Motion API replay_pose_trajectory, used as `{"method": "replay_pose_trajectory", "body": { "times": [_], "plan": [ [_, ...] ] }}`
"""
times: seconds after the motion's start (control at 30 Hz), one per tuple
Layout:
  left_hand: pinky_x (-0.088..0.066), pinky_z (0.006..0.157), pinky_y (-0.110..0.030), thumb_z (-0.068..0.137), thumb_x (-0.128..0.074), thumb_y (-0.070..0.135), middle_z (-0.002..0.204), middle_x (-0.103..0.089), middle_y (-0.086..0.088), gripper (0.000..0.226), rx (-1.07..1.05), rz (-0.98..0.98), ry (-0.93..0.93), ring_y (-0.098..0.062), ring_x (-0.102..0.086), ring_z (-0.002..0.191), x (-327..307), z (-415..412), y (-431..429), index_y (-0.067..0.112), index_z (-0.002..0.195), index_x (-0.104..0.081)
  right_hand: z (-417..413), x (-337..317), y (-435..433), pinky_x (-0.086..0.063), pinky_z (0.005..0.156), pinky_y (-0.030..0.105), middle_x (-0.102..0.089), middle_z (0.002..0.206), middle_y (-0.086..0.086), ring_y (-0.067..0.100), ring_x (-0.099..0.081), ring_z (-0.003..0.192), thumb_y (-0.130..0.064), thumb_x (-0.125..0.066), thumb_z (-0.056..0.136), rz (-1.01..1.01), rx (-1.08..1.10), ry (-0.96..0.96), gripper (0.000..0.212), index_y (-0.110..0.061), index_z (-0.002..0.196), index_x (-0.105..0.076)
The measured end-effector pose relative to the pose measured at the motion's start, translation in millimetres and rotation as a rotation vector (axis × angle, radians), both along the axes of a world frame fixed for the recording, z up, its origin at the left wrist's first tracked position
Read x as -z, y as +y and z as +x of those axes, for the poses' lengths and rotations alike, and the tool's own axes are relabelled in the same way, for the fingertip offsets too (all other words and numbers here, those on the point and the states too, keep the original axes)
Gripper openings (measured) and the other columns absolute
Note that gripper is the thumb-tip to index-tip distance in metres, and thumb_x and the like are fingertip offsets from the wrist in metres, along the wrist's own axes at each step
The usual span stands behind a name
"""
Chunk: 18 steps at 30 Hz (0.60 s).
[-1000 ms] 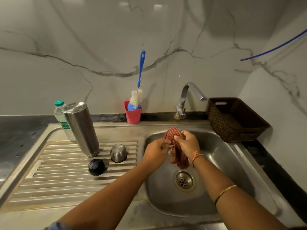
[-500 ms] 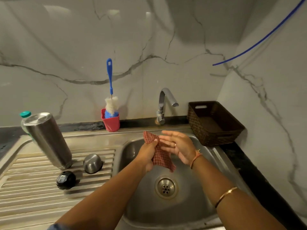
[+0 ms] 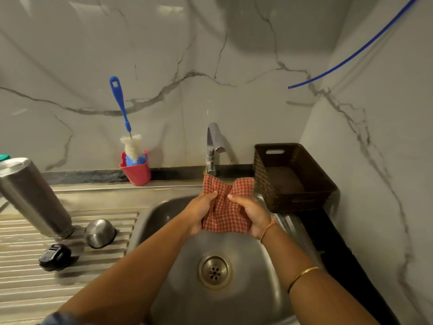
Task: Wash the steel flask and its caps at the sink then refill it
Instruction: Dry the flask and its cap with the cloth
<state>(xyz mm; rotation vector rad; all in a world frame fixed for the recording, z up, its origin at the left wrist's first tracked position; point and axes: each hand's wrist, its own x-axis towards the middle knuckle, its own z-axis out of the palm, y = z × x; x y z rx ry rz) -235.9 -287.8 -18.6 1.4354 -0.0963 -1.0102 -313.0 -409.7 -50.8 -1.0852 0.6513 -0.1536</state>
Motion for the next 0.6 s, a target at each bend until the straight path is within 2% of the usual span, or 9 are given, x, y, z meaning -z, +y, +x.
{"method": "replay_pose_trajectory", "body": {
  "times": [0.07,0.13,0.23,0.3,0.47,0.6],
  "plan": [
    [-0.051,0.075,-0.036,0.101,-0.041,0.029,0.11,-0.063,-0.01,0.031,0.036,0.015,-0.019,-0.026,-0.061,0.099,-3,-1,-15,0.012,0.125,-0.051,-1,-10,-17,-0.053,0.086,0.049,-0.065,0.111,0.014,0.033,-0.062,0.101,-0.015,-0.067,0.082,-0.099,0.081,0.047,0.04,-0.012,0.121,-0.058],
    [-0.052,0.075,-0.038,0.1,-0.043,0.022,0.106,-0.065,-0.011,0.024,0.027,-0.052,0.03,-0.026,-0.062,0.097,-12,-6,-35,0.011,0.117,-0.055,-4,-23,-38,-0.054,0.083,0.047,-0.066,0.109,0.015,0.032,-0.063,0.098,-0.006,-0.065,0.082,-0.123,0.134,0.009,0.032,-0.012,0.114,-0.062],
    [-0.053,0.083,-0.042,0.096,-0.05,0.016,0.106,-0.067,-0.011,0.019,0.0,-0.127,-0.009,-0.027,-0.063,0.097,-23,-9,-76,0.011,0.113,-0.057,-11,-44,-75,-0.054,0.078,0.043,-0.067,0.105,0.012,0.03,-0.063,0.096,-0.003,-0.064,0.082,-0.217,0.191,-0.04,0.028,-0.012,0.109,-0.064],
    [-0.052,0.091,-0.046,0.094,-0.053,0.015,0.111,-0.065,-0.011,0.029,0.009,-0.105,-0.148,-0.027,-0.063,0.1,-27,-11,-107,0.009,0.123,-0.053,-17,-57,-104,-0.052,0.073,0.037,-0.065,0.103,0.007,0.027,-0.06,0.096,-0.006,-0.064,0.083,-0.323,0.249,-0.007,0.031,-0.013,0.112,-0.062],
    [-0.05,0.095,-0.043,0.095,-0.053,0.02,0.118,-0.061,-0.009,0.039,0.205,0.085,-0.653,-0.026,-0.06,0.108,-26,-19,-176,0.015,0.133,-0.046,-26,-58,-169,-0.044,0.083,0.031,-0.06,0.107,0.007,0.024,-0.054,0.099,-0.005,-0.062,0.084,-0.636,0.298,0.165,0.036,-0.009,0.12,-0.057],
    [-0.048,0.094,-0.036,0.094,-0.052,0.016,0.121,-0.056,-0.01,0.049,0.294,0.198,-0.875,-0.026,-0.056,0.112,-6,-22,-214,0.013,0.139,-0.034,-23,-41,-201,-0.046,0.085,0.035,-0.062,0.115,0.014,0.031,-0.056,0.104,-0.013,-0.064,0.085,-0.823,0.22,0.338,0.034,-0.007,0.118,-0.058]
  ]
}}
